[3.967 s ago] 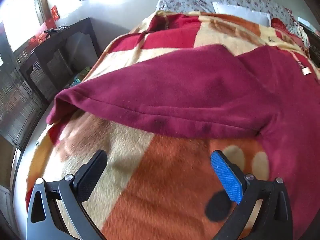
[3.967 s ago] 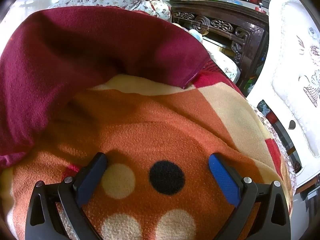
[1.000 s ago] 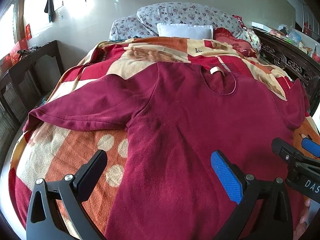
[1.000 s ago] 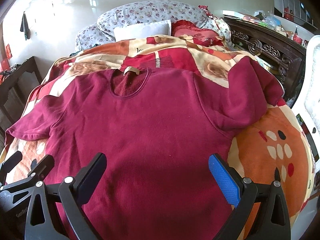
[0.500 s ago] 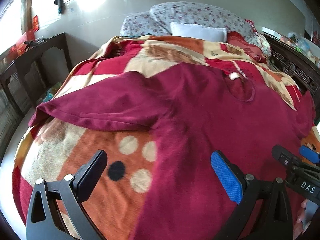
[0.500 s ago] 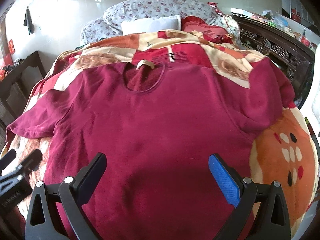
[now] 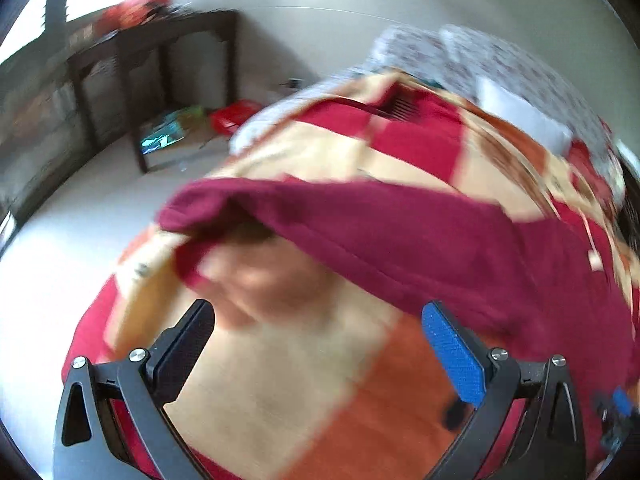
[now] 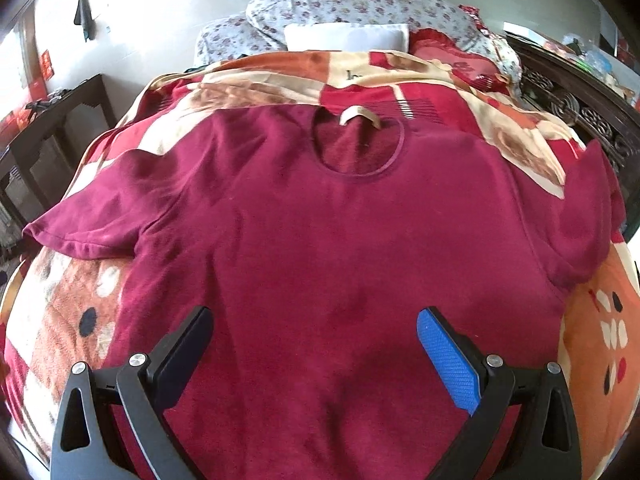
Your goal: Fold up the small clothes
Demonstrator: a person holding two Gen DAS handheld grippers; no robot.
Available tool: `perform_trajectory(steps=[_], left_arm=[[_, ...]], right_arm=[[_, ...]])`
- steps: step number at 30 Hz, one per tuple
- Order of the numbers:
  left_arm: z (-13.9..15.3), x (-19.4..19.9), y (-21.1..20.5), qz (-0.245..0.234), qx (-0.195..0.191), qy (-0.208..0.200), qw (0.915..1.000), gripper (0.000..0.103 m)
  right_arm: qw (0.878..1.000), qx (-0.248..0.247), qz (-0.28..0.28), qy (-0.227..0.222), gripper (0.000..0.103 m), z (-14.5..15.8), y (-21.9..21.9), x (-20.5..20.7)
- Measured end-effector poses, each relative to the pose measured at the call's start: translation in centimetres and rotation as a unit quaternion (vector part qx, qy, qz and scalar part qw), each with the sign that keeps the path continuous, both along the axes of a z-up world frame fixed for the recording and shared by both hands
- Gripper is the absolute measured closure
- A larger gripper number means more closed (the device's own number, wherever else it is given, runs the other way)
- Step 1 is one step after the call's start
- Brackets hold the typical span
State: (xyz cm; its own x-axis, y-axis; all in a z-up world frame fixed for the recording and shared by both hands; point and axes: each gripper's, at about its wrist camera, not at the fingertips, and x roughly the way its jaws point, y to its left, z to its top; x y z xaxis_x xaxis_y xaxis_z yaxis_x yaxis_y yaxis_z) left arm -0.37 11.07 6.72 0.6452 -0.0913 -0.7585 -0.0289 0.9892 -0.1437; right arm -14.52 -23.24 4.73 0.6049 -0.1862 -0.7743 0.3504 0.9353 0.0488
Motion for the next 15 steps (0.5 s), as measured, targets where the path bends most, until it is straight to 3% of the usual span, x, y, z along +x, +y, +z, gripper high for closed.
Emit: perform_trajectory(steps=[7,11,15], left_arm=[[-0.3,5.8,10.3,0.111,-0.092,0.023,0.9892,0.000],[-0.7,8.9,12.9,0.129,-0.067,0.033,0.9887,0.001],[-2.1,11.7,13.0,0.111,-0.032,0.066,0.9911,0.027]], right_arm=[[1.000,0.002,0.020,0.010,0.000,-0.5,1.0,1.1],[0.999,0.004,0.027,0.018,0.000,-1.0,1.5,1.5],[0.999,0.004,0.033,0.024,0.000,-1.3,1.9,2.0]])
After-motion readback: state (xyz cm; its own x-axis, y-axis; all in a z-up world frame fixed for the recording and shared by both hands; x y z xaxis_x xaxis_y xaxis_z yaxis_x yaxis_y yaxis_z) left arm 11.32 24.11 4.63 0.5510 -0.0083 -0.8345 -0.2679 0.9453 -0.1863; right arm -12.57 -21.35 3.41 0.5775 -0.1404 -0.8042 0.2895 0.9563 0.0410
